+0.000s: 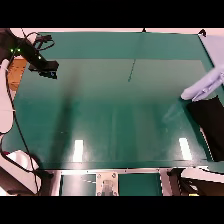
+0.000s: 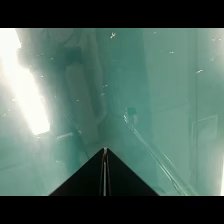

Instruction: Fold the shirts.

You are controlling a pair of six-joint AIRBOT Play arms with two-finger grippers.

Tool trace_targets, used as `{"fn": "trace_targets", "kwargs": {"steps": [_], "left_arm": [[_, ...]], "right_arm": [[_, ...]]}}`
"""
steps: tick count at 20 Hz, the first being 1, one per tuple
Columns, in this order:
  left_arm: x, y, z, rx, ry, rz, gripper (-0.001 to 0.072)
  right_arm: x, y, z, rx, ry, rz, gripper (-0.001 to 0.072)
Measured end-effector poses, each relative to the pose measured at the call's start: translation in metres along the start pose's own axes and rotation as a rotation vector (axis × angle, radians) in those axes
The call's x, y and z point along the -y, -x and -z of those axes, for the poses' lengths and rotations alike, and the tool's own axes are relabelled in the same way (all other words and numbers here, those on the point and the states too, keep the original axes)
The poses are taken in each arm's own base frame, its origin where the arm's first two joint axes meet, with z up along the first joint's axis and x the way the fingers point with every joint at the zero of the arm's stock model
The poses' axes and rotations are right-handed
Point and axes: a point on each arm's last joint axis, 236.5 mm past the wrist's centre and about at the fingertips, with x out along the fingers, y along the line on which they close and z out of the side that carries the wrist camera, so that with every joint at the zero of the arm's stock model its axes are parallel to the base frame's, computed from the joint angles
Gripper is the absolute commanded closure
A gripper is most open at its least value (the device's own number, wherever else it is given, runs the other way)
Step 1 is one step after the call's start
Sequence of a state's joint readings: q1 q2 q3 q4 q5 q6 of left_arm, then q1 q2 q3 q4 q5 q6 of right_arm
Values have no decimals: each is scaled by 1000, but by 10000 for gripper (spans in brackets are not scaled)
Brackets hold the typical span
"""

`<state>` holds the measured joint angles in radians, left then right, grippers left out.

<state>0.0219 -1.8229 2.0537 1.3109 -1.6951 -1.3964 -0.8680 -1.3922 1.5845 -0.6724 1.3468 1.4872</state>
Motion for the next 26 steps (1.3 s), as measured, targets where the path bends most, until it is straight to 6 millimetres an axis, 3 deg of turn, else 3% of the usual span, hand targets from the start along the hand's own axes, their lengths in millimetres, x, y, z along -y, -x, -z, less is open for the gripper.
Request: {"fn": "trace_targets", "kwargs": {"steps": [4, 9, 13, 16, 17, 18, 19, 22, 23, 24, 25, 26], "left_arm": [[2, 0, 0, 1, 0, 7, 685], [3, 0, 2, -10, -1, 11, 685], [2, -6, 8, -36, 5, 17, 685], [2, -14, 14, -63, 12, 23, 685], [1, -15, 15, -66, 13, 24, 685], [1, -17, 15, -67, 14, 25, 685], [1, -17, 15, -66, 15, 24, 685], [0, -19, 14, -62, 15, 24, 685], [1, -19, 14, -61, 15, 25, 686], [1, -19, 13, -60, 15, 25, 686], [1, -17, 13, -56, 14, 26, 686], [3, -15, 13, -50, 12, 28, 686]], "right_arm": [[48, 41, -3, 27, -64, 143, 695], [95, 100, 13, 80, -166, 461, 695], [144, 142, 45, 36, -266, 740, 695], [186, 154, 81, -57, -345, 899, 690], [200, 155, 96, -96, -370, 944, 536], [214, 155, 110, -135, -392, 983, 235], [227, 154, 125, -178, -410, 1015, 138], [250, 147, 154, -269, -448, 1062, 173], [252, 145, 156, -281, -452, 1064, 265], [251, 141, 154, -279, -447, 1055, 511], [245, 133, 146, -262, -430, 1025, 692], [235, 122, 137, -247, -405, 981, 692]]}}
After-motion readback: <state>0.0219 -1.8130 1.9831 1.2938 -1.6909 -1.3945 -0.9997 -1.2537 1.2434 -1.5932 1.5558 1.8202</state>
